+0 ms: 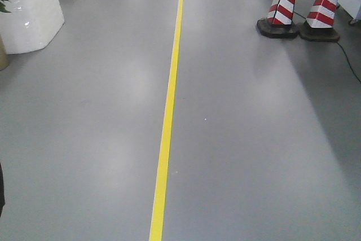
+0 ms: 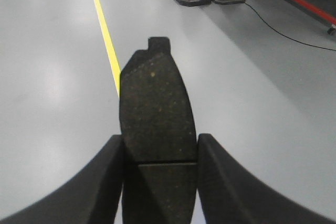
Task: Move and align brake pads A on conveyor
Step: 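Drive along the yellow floor line past the striped cones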
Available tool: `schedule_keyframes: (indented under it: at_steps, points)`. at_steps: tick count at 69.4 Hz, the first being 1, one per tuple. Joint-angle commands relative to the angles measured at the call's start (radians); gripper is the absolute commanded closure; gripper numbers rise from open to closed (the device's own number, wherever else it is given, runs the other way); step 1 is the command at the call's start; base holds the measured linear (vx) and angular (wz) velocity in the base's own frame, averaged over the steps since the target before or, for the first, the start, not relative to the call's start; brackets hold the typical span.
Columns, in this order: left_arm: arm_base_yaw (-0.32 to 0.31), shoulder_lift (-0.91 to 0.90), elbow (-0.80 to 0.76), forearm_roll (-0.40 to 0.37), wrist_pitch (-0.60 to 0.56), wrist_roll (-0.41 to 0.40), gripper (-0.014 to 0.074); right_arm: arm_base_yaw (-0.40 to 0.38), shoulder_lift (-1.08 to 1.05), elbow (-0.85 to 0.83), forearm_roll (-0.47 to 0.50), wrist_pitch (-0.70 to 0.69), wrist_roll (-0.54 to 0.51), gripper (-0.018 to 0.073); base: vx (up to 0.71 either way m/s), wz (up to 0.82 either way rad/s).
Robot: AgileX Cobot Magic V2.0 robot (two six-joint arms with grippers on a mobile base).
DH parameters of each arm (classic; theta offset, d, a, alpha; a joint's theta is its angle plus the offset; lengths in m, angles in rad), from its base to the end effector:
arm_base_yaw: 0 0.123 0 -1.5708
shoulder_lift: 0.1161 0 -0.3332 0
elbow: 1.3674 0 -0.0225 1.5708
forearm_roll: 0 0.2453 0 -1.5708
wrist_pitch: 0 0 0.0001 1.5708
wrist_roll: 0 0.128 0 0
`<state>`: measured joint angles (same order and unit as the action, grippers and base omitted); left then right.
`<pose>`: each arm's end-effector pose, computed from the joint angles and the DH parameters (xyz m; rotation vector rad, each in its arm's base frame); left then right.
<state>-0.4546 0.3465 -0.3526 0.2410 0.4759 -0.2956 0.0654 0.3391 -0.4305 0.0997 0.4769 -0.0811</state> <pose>0.0623 -0.0149 0.2708 0.2901 1.9255 -0.2491 0.0599 0.0098 0.2978 -0.0856 1.8657 0.0931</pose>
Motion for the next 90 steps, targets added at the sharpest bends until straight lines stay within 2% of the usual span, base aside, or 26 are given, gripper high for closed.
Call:
schedule_keyframes:
  at_steps: [1,90]
  points:
    - [-0.005,0.005,-0.03,0.01,-0.092,-0.007,0.0603,-0.005,0.006,-0.031,0.0,-0.096,-0.003,0.0564,0.69,-0.14]
    - [-0.005,0.005,-0.03,0.011,-0.092,-0.007,0.0603,-0.005,0.006,-0.031,0.0,-0.097,-0.004,0.0564,0.72,-0.06]
